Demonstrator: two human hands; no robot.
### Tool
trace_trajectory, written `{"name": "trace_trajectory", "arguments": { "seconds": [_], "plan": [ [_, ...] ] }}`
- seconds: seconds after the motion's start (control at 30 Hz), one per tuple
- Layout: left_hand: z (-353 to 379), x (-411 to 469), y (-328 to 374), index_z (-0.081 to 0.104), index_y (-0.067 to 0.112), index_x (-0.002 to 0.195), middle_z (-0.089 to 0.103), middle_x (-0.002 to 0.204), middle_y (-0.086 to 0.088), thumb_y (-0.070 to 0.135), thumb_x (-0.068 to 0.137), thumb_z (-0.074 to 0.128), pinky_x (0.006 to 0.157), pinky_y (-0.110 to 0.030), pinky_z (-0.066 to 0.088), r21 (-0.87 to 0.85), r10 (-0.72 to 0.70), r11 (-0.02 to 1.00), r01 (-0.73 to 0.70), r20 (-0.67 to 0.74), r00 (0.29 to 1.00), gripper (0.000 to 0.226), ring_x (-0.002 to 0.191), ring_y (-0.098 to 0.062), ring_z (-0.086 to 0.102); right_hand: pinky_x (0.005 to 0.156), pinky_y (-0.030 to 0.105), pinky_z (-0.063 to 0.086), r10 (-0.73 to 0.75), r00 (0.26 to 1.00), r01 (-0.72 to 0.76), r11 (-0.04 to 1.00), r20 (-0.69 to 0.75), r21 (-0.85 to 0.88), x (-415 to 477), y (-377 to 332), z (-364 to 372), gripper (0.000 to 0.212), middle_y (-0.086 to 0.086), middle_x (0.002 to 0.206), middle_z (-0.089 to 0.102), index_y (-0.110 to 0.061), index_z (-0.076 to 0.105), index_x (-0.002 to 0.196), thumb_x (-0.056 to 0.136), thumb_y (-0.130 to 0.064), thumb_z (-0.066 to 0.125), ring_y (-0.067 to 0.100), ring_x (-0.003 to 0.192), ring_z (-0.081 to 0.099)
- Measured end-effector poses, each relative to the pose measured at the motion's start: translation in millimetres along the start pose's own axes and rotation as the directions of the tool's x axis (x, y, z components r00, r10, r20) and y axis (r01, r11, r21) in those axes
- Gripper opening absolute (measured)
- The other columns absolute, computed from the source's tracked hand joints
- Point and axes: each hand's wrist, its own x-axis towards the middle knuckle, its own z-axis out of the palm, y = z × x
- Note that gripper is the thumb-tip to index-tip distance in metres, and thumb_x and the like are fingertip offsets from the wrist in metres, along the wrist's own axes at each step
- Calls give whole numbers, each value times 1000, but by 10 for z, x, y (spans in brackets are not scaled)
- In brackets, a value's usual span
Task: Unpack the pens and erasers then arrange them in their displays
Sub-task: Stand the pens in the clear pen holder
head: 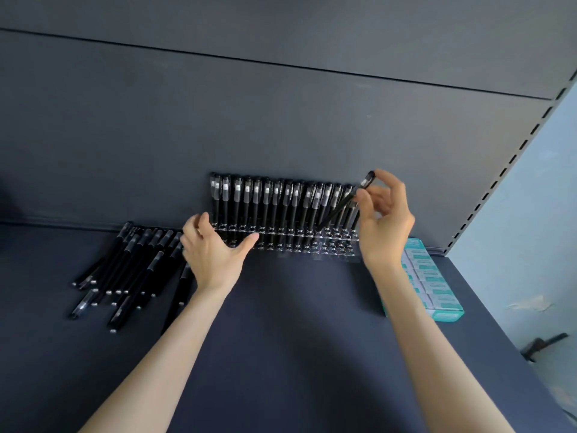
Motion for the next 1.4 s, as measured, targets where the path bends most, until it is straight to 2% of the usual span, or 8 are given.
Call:
{"name": "trace_trajectory", "arguments": {
  "seconds": [0.1,0.2,0.33,0.47,0.63,0.8,1.1,1.4],
  "plan": [
    [18,63,-40,41,1,136,35,139,-14,53,67,77,98,-45,24,93,-14,995,18,-43,999,94,125,-33,31,78,20,49,-40,998,42,998,38,-39,102,12,21,29,-12,83,64,-20,56,116,90,-9,57,10,77,65],
    [31,102,-88,40,0,136,35,140,-15,56,66,76,99,-46,24,95,-37,995,41,-39,999,97,127,-33,29,76,9,44,-38,995,47,995,95,-91,114,55,50,29,-7,86,64,-16,56,119,91,-8,56,12,80,63],
    [30,146,-116,34,-1,141,32,145,-18,52,70,76,106,-48,20,32,-60,998,59,33,998,98,133,-35,28,75,8,44,-4,993,17,993,114,-118,79,99,67,29,-3,89,65,-16,56,120,91,-8,56,13,80,63],
    [17,166,-138,32,2,143,33,147,-15,49,74,75,107,-53,31,-86,-53,994,63,115,992,94,131,-39,36,75,15,47,-12,990,34,988,141,-150,67,109,100,30,-3,88,65,-16,57,119,91,-8,57,13,79,63],
    [21,142,-153,36,2,140,36,145,-13,48,74,75,105,-50,36,-119,-35,992,48,105,994,90,128,-36,42,76,34,51,-40,981,81,973,188,-215,5,143,161,30,-3,85,60,-13,61,116,88,-3,59,4,67,55],
    [28,126,-158,37,2,140,36,145,-12,49,73,75,104,-51,37,-122,-32,992,43,92,995,90,128,-34,42,77,46,51,-16,977,73,963,211,-260,-43,178,198,30,-4,84,58,-12,60,116,88,-3,58,18,72,57],
    [30,118,-157,36,2,141,36,146,-12,49,75,74,103,-50,39,-105,-32,994,41,89,995,90,129,-33,43,73,43,50,45,954,67,931,296,-358,-39,212,213,27,-6,79,58,-14,58,114,89,-6,57,25,73,60],
    [-18,120,-105,33,2,142,33,148,-12,52,77,70,100,-48,40,-38,-46,998,51,125,991,90,129,-35,42,72,42,51,7,959,100,927,285,-362,-64,174,172,26,-3,89,61,-14,61,113,88,-6,59,17,73,58]
  ]
}}
